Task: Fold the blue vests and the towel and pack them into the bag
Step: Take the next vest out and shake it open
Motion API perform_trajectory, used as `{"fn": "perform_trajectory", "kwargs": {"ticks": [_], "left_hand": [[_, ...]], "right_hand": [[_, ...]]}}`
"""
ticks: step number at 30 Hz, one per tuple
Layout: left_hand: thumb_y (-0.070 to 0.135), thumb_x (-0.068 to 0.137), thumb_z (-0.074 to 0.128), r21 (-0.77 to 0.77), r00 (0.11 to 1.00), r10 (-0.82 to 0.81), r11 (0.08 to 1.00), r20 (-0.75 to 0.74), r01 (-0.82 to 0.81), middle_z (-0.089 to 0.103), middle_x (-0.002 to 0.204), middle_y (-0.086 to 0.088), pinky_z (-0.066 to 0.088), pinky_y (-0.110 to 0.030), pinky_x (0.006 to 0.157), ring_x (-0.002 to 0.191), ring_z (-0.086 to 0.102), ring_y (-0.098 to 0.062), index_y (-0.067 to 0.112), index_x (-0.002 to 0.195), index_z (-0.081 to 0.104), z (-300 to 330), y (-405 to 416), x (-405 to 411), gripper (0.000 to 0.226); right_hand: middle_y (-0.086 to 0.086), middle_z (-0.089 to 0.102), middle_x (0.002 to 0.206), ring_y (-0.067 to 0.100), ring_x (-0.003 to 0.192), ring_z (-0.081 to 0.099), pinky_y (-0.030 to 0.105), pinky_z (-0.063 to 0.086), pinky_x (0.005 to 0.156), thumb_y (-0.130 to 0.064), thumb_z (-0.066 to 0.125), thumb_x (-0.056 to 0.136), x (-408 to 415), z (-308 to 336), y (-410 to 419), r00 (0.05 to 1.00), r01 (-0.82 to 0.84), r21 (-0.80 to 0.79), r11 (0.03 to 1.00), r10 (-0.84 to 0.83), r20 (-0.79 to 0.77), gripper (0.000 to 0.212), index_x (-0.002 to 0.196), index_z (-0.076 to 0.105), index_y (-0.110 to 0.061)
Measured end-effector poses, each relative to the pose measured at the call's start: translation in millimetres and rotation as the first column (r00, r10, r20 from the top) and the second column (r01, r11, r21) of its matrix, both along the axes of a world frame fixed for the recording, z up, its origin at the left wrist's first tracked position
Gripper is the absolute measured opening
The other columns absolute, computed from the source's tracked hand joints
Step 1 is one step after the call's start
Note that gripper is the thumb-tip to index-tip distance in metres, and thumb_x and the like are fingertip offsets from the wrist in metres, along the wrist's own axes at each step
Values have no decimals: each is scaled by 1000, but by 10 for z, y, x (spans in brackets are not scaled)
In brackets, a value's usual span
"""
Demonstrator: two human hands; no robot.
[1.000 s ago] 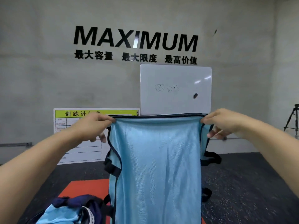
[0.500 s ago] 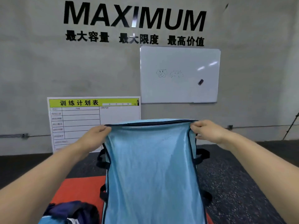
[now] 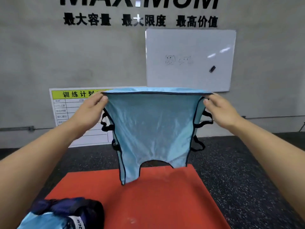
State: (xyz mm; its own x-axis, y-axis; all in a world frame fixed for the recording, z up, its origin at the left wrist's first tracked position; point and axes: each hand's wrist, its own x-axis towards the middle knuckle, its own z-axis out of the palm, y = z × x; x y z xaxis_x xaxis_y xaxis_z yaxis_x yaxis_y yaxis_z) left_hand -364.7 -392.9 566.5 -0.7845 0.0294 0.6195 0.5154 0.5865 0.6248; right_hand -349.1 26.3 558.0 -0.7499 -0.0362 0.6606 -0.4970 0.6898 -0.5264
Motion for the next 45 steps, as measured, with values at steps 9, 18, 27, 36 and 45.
{"fn": "perform_trajectory", "kwargs": {"ticks": [9,18,27,36,45], "left_hand": [[31,108,44,-140,995,-99,986,-27,94,59,135,12,33,-11,102,122,50,-2,19,126,65,-566,-75,892,30],[58,98,41,-194,953,-242,942,181,276,62,129,26,32,-8,106,125,54,4,53,122,62,-2189,-385,2333,33],[85,82,42,-163,846,-178,941,502,295,59,129,34,26,-2,107,125,53,10,57,120,61,-3730,-597,3188,50],[52,92,53,-146,790,-128,953,600,265,74,82,15,48,-21,80,82,68,-4,42,81,78,-3818,-633,3235,29],[52,99,57,21,784,-206,971,586,240,61,58,-14,47,-33,71,58,58,-24,10,51,68,-3505,-546,2858,64]], "right_hand": [[-13,60,135,3,128,51,24,35,106,-24,45,109,886,-591,289,987,-53,43,998,45,152,34,139,60,-27],[-31,59,134,-9,127,52,9,34,107,-13,52,105,2284,-2227,320,922,-223,194,955,141,361,35,130,66,-34],[-33,62,125,-12,122,54,21,40,109,-26,53,106,3001,-3662,316,779,-317,282,906,79,622,27,124,70,-36],[-26,73,88,0,93,67,21,49,88,-32,78,88,3160,-3613,258,707,-271,225,936,35,706,6,85,81,-36],[7,68,66,8,69,60,21,44,72,6,67,83,2810,-3160,167,472,-363,-141,921,312,824,32,58,71,-14]]}}
